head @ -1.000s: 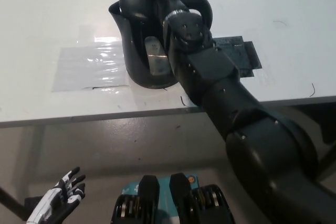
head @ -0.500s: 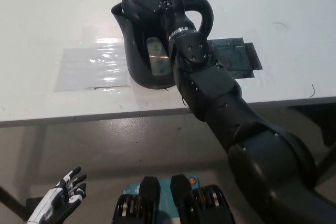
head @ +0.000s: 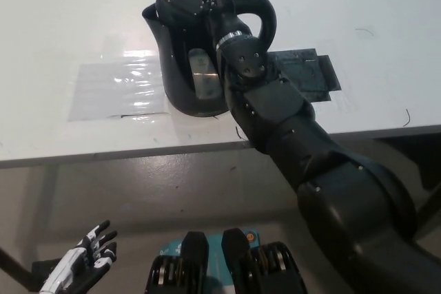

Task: The robot uses its right hand to push down on the lid of a kettle kept in the middle of the desk to close it

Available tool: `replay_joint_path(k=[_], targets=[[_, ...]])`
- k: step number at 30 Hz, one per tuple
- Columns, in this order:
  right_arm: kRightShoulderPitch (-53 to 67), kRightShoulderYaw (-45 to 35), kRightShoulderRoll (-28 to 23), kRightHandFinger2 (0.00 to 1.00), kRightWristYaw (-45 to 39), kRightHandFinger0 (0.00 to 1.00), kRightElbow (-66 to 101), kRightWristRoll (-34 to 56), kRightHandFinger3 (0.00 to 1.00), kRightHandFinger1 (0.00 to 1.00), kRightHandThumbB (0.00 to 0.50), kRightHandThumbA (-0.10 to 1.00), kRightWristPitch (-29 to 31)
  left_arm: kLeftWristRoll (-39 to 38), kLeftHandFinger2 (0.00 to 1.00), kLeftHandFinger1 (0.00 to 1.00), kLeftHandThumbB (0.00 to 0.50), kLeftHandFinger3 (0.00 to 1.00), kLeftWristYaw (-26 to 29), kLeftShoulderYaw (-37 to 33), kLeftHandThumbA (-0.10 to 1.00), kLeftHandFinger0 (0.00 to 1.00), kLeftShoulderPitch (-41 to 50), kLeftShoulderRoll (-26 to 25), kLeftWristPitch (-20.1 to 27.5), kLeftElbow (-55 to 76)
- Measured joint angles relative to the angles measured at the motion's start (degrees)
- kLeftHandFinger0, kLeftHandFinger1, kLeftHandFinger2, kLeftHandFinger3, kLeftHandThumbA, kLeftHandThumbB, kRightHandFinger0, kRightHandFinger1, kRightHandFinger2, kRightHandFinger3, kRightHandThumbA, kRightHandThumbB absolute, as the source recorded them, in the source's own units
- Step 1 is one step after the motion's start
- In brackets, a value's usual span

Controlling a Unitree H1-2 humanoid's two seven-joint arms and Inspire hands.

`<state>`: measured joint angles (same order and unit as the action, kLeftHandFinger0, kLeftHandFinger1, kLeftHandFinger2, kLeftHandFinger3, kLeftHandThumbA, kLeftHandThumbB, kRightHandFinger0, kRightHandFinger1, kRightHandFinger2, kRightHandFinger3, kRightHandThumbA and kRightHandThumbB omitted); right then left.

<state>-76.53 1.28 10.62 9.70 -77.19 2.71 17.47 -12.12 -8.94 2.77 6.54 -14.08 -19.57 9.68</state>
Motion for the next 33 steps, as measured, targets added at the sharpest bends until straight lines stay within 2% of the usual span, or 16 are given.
replay_joint_path(k=[3,6,9,13,15,19,22,27,31,33], targets=[[-1.11,0.47,0.17,0.97,0.16,0.79,-0.89,-0.27,1.00,0.92,0.048,0.48,-1.29,-0.01,1.00,1.00,0.000,1.00,-0.01,-0.65,0.41,1.00,-0.03,0.55,-0.03,0.54],[-1.65,0.55,0.48,1.00,0.25,0.86,-1.21,-0.62,1.00,1.00,0.043,0.48,-2.21,-0.04,1.00,1.00,0.000,1.00,-0.02,-1.21,0.43,0.97,-0.03,0.76,-0.02,0.76],[-1.88,0.47,0.64,1.00,0.24,0.90,-1.30,-0.92,1.00,1.00,0.012,0.46,-2.87,-0.04,1.00,1.00,0.000,1.00,-0.02,-1.77,0.44,0.97,-0.03,0.76,-0.01,0.83],[-1.90,0.30,0.67,1.00,0.28,0.90,-1.42,-1.00,1.00,0.98,0.032,0.43,-3.01,-0.09,1.00,1.00,0.000,1.00,-0.02,-1.96,0.42,0.98,-0.10,0.75,-0.07,1.20],[-1.90,-0.09,0.68,1.00,0.31,0.92,-1.48,-0.96,1.00,1.00,0.011,0.42,-3.03,-0.14,1.00,1.00,0.000,1.00,-0.02,-1.98,0.41,0.98,-0.38,0.75,-0.15,1.25],[-1.67,-1.79,0.79,1.00,0.28,0.96,-1.68,-0.77,1.00,1.00,0.005,0.43,-3.02,-0.14,1.00,1.00,0.000,1.00,-0.01,-2.08,0.41,1.00,-1.27,0.75,-0.57,1.32],[-1.03,-3.60,0.97,1.00,0.03,0.95,-1.44,-0.46,1.00,1.00,0.013,0.48,-2.62,-0.13,1.00,1.00,0.000,1.00,-0.01,-2.14,0.42,1.00,-1.90,0.75,-0.85,1.41],[1.55,-5.06,0.89,1.00,-0.13,0.97,-0.36,-0.14,1.00,1.00,0.000,0.39,-0.72,-0.12,1.00,1.00,0.000,1.00,-0.01,-2.20,0.43,0.99,-2.51,0.74,-1.22,1.41],[3.35,-4.97,0.83,1.00,-0.10,0.97,0.51,-0.19,1.00,1.00,0.025,0.47,0.38,-0.03,1.00,1.00,0.000,1.00,0.00,-2.23,0.42,1.00,-2.68,0.75,-1.30,1.41],[4.03,-4.93,0.79,1.00,-0.09,0.94,0.99,-0.23,1.00,1.00,0.040,0.48,1.06,-0.03,1.00,1.00,0.000,1.00,0.00,-2.23,0.42,1.00,-2.78,0.75,-1.33,1.41]])
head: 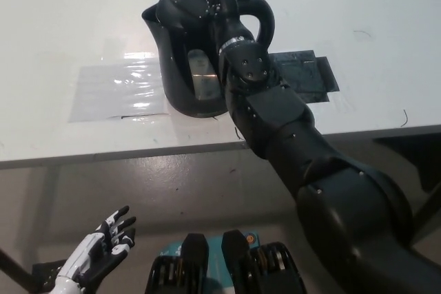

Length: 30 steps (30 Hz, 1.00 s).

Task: The robot uses its right hand to push down on the lid of a kettle kept in the middle of the desk to close it

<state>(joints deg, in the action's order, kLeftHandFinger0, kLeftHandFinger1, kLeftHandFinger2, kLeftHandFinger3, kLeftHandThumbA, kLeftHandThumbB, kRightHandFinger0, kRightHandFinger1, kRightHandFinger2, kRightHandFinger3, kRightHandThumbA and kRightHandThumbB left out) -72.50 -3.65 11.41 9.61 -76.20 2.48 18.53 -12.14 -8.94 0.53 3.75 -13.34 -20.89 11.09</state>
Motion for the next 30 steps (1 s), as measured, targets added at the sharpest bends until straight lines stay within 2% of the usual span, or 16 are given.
replay_joint_path(k=[5,6,12,13,14,15,16,17,18,20,23,25,26,27,28,30], targets=[[0.93,0.25,-0.06,1.00,0.14,0.98,0.62,-0.13,1.00,1.00,0.046,0.50,1.33,0.00,1.00,1.00,0.000,1.00,0.00,0.01,0.39,0.98,-0.04,0.00,-0.06,0.00],[1.01,0.34,-0.09,1.00,0.16,0.97,0.68,-0.21,1.00,1.00,0.030,0.49,1.42,0.00,1.00,1.00,0.006,1.00,0.00,0.00,0.39,0.99,-0.04,0.00,-0.06,0.00],[1.70,1.21,-0.16,1.00,0.23,1.00,1.08,-0.94,1.00,1.00,0.044,0.51,4.00,-0.04,1.00,1.00,0.000,1.00,-0.02,0.26,0.39,0.99,0.53,-0.10,-0.06,0.42],[1.80,1.25,-0.14,1.00,0.17,1.00,1.31,-0.95,1.00,1.00,0.055,0.58,4.79,-0.04,1.00,1.00,0.000,1.00,-0.02,0.28,0.39,0.99,0.80,-0.19,-0.06,0.62],[1.98,1.35,-0.19,1.00,-0.03,0.99,2.28,-0.95,1.00,1.00,0.055,0.61,5.58,-0.04,1.00,1.00,0.000,1.00,-0.02,0.30,0.39,1.00,1.03,-0.28,-0.06,0.80],[3.06,1.49,-0.19,1.00,-0.36,0.98,4.38,-0.95,1.00,1.00,0.053,0.63,6.43,-0.05,1.00,1.00,0.000,1.00,-0.02,0.35,0.39,1.00,1.28,-0.37,-0.06,1.02],[4.33,1.68,-0.22,1.00,-0.64,0.99,7.47,-0.94,1.00,1.00,0.015,0.61,6.63,-0.06,1.00,1.00,0.000,1.00,0.00,0.39,0.39,1.00,1.44,-0.39,-0.06,1.03],[5.62,1.87,-0.21,1.00,-0.88,0.99,9.81,-0.94,1.00,1.00,0.027,0.60,6.74,-0.07,1.00,1.00,0.000,1.00,0.00,0.42,0.39,1.00,1.60,-0.40,-0.06,1.03],[7.51,2.16,-0.15,1.00,-1.16,1.00,13.11,-0.93,1.00,1.00,0.062,0.65,6.75,-0.06,1.00,1.00,0.000,1.00,0.02,0.42,0.38,0.99,1.82,-0.39,-0.07,1.00],[10.31,2.53,-0.13,1.00,-1.51,1.00,18.42,-0.91,1.00,1.00,0.051,0.66,6.43,-0.06,1.00,1.00,0.000,1.00,0.02,0.40,0.32,1.00,1.96,-0.35,-0.08,0.90],[14.47,2.84,-0.24,1.00,-1.80,1.00,25.09,-0.85,1.00,1.00,0.114,0.66,5.40,-0.06,1.00,1.00,0.000,1.00,0.04,0.43,0.29,0.99,1.90,-0.35,-0.08,0.76],[17.41,3.02,-0.48,1.00,-2.03,1.00,29.42,-0.78,1.00,1.00,0.116,0.65,4.53,-0.06,1.00,1.00,0.000,1.00,0.04,0.43,0.29,0.99,1.85,-0.36,-0.08,0.63],[18.79,3.09,-0.71,1.00,-2.16,1.00,31.28,-0.77,1.00,1.00,0.034,0.63,4.11,-0.06,1.00,1.00,0.000,1.00,0.04,0.43,0.30,0.99,1.83,-0.36,-0.08,0.57],[20.39,3.14,-1.04,1.00,-2.30,1.00,33.17,-0.74,1.00,1.00,0.013,0.62,3.64,-0.05,1.00,1.00,0.000,1.00,0.04,0.44,0.32,1.00,1.84,-0.37,-0.08,0.49],[21.73,3.17,-1.37,1.00,-2.44,1.00,35.16,-0.71,1.00,1.00,0.034,0.61,3.13,-0.05,1.00,1.00,0.000,1.00,0.05,0.45,0.31,1.00,1.85,-0.37,-0.08,0.38],[24.66,3.19,-2.31,1.00,-2.68,1.00,38.95,-0.64,1.00,1.00,0.043,0.61,2.26,-0.05,1.00,1.00,0.000,1.00,0.05,0.45,0.31,1.00,1.86,-0.36,-0.08,0.16]])
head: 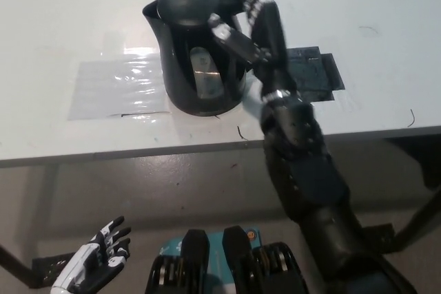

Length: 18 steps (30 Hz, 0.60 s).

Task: The robot uses its right hand to push down on the lid of a kettle kept in the middle of the desk to close it

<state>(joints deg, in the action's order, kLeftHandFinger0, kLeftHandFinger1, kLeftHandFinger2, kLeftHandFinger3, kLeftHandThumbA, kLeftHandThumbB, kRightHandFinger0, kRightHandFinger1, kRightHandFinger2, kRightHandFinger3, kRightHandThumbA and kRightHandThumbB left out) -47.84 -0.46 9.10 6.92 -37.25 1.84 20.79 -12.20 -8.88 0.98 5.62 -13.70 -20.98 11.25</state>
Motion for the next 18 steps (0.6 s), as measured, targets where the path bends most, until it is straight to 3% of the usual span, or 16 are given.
replay_joint_path(k=[4,6,8,18], targets=[[6.20,-0.02,-2.95,1.00,-0.25,1.00,7.30,0.21,1.00,1.00,0.017,0.64,-1.84,0.00,1.00,1.00,0.000,1.00,0.01,0.03,0.32,1.00,0.14,-0.01,0.00,-0.36],[9.46,-0.05,-4.88,1.00,-0.35,1.00,10.98,0.50,1.00,1.00,0.032,0.71,-2.59,0.00,1.00,1.00,0.000,1.00,0.01,0.03,0.30,1.00,0.14,-0.01,0.00,-0.56],[13.23,-0.18,-7.25,1.00,-0.49,1.00,14.90,1.00,1.00,1.00,0.023,0.72,-3.23,0.00,1.00,1.00,0.000,1.00,0.02,0.07,0.28,1.00,0.14,0.00,0.00,-0.84],[33.84,-2.84,-19.11,1.00,-1.49,1.00,34.44,3.68,1.00,1.00,0.000,0.59,-5.11,-0.03,1.00,1.00,0.000,1.00,0.02,0.89,0.32,1.00,0.12,-0.07,0.00,-1.74]])
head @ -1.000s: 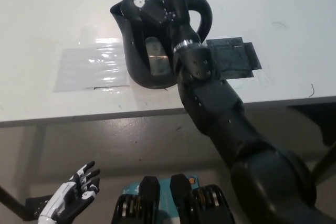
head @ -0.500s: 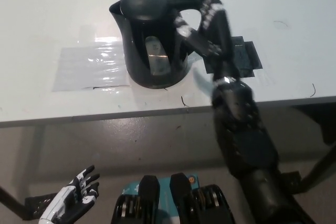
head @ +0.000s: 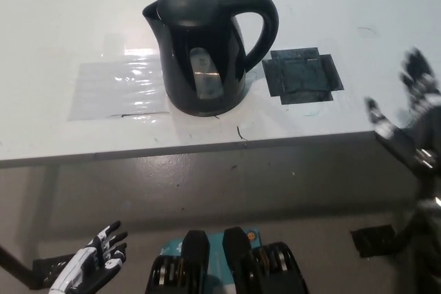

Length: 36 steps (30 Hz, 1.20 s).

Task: The robot uses its right hand to push down on the lid of a kettle kept in the middle of the desk to close it

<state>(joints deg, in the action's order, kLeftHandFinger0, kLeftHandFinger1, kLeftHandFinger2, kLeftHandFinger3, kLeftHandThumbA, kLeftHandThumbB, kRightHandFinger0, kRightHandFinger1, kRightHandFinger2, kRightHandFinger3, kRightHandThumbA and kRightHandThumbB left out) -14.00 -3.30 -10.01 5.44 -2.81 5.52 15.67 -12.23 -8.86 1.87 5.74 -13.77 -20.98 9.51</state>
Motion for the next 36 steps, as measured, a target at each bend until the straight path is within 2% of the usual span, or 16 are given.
replay_joint_path(k=[1,2,3,6,9,12,17,21,24,36], targets=[[2.54,-0.51,-0.97,1.00,-0.13,1.00,1.93,0.37,1.00,1.00,0.000,0.53,-0.12,-0.02,1.00,1.00,0.000,1.00,0.00,0.31,0.32,1.00,0.05,-0.07,0.00,-0.03],[4.72,-1.20,-2.06,1.00,-0.30,1.00,4.22,0.87,1.00,1.00,0.000,0.52,-0.21,-0.05,1.00,1.00,0.000,1.00,-0.01,0.76,0.33,1.00,0.05,-0.13,0.00,-0.04],[7.45,-2.01,-3.10,1.00,-0.59,1.00,6.43,1.55,1.00,1.00,0.000,0.40,-0.24,-0.09,1.00,1.00,0.000,1.00,-0.01,1.40,0.33,1.00,0.05,-0.26,0.00,-0.03],[12.88,-5.37,-5.04,1.00,-1.64,1.00,9.94,4.75,1.00,1.00,0.000,0.36,-0.07,-0.22,1.00,1.00,0.000,1.00,-0.02,3.43,0.34,1.00,0.08,-1.28,-0.02,0.13],[14.47,-7.80,-4.94,1.00,-2.15,1.00,6.92,7.54,1.00,1.00,0.000,0.30,-0.13,-0.24,1.00,1.00,0.000,1.00,-0.02,5.15,0.34,1.00,-0.08,-2.04,-0.03,0.15],[13.73,-9.33,-2.94,1.00,-2.32,1.00,1.47,10.30,1.00,1.00,0.000,0.24,-0.60,-0.28,1.00,1.00,0.000,1.00,-0.03,5.31,0.34,1.00,-0.75,-1.96,-0.02,0.14],[10.01,-11.29,-0.95,1.00,-2.46,1.00,-4.31,13.79,1.00,1.00,0.000,0.22,-2.70,-0.60,1.00,1.00,0.000,1.00,-0.05,5.54,0.37,1.00,-1.67,-1.93,0.09,-0.18],[6.66,-13.17,-0.71,1.00,-2.50,1.00,-5.54,17.25,1.00,1.00,0.000,0.09,-7.15,-0.80,1.00,1.00,0.000,1.00,-0.02,5.74,0.40,1.00,-2.97,-1.85,0.11,-0.53],[5.55,-13.00,-0.77,1.00,-2.72,1.00,-6.71,17.96,1.00,1.00,0.000,0.07,-10.04,-0.90,1.00,1.00,0.000,1.00,-0.02,5.79,0.45,1.00,-3.12,-1.72,0.19,-0.55],[6.52,-11.28,-0.76,1.00,-3.72,1.00,-6.89,17.32,1.00,1.00,0.000,0.11,-14.44,-1.21,1.00,1.00,0.000,1.00,-0.02,5.97,0.45,1.00,-3.06,-0.75,0.24,-0.68]])
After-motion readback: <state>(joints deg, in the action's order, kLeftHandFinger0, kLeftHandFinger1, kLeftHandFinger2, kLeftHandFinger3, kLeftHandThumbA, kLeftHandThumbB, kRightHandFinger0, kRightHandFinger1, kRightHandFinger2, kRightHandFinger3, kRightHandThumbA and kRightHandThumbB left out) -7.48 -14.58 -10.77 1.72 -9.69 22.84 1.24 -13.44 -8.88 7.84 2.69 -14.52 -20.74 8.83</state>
